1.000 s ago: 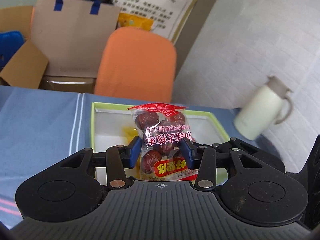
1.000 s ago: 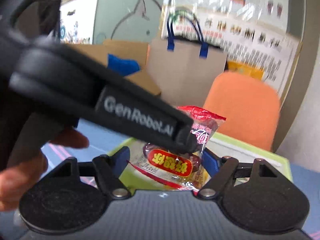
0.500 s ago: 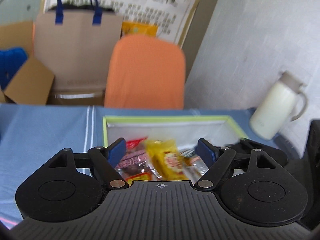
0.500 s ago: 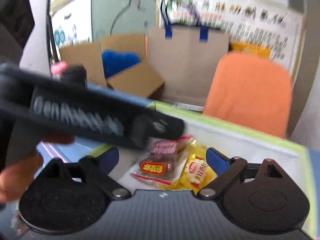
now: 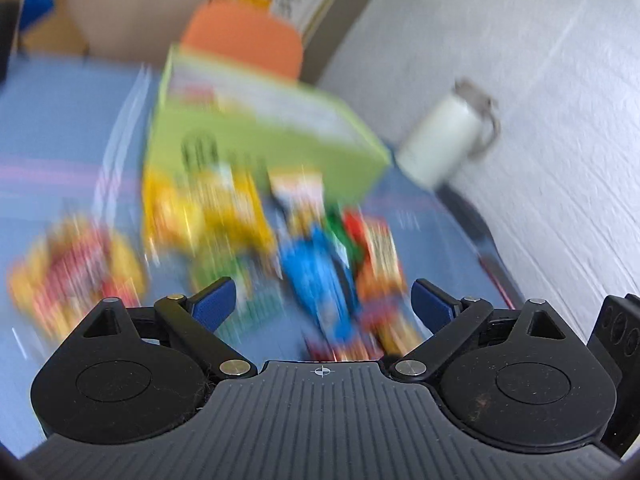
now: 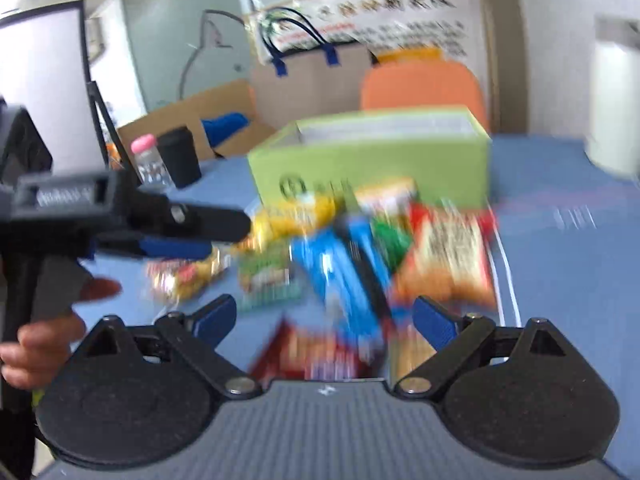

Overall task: Organize snacks
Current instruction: 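Grasp the brown cookie packet from the pile with the left gripper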

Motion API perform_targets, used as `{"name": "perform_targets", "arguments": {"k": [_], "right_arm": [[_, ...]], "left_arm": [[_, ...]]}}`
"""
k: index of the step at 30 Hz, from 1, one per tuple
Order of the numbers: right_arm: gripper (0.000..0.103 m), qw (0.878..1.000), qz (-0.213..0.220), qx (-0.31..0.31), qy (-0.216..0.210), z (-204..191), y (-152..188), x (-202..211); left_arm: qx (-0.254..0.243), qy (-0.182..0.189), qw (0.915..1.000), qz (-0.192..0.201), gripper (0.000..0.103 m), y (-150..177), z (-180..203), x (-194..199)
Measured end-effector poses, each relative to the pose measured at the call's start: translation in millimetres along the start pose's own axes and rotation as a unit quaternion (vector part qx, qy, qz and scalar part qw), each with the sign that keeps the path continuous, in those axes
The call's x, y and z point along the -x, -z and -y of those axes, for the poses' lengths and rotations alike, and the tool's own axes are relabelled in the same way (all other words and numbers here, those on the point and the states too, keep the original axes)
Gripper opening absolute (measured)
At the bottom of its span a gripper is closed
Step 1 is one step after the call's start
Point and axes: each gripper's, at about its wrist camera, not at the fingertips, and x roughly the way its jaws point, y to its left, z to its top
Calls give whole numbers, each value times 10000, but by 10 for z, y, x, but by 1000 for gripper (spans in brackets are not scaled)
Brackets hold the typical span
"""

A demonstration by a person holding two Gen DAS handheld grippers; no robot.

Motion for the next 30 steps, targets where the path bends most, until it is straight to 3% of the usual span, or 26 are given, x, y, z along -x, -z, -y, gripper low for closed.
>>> {"name": "perform_targets", "arguments": {"k": [4,14,19,20,24,30], "right_arm": [[94,9987,-179,70,-473,-186,201,86],[95,9949,-244,906,367,-469,264,-157],[94,9923,-383,885,-771,-747,339,-19],[94,9915,-331,986,-785,-785,343,16],[94,9925,-141,1212,-114,-736,284,27],[94,9956,-349,865,-89,-552,298,-230]], "left_arm": [[468,93,9983,-327,78,350,-31,9],[685,-506,9959,309,81,371,-239,587],[704,-526,9958,244,81,377,-275,535],[706,-516,9959,246,81,373,-281,531],[649,-466,9966,206,81,352,-280,497],[361,-149,9990,-235,81,247,-132,161]]}}
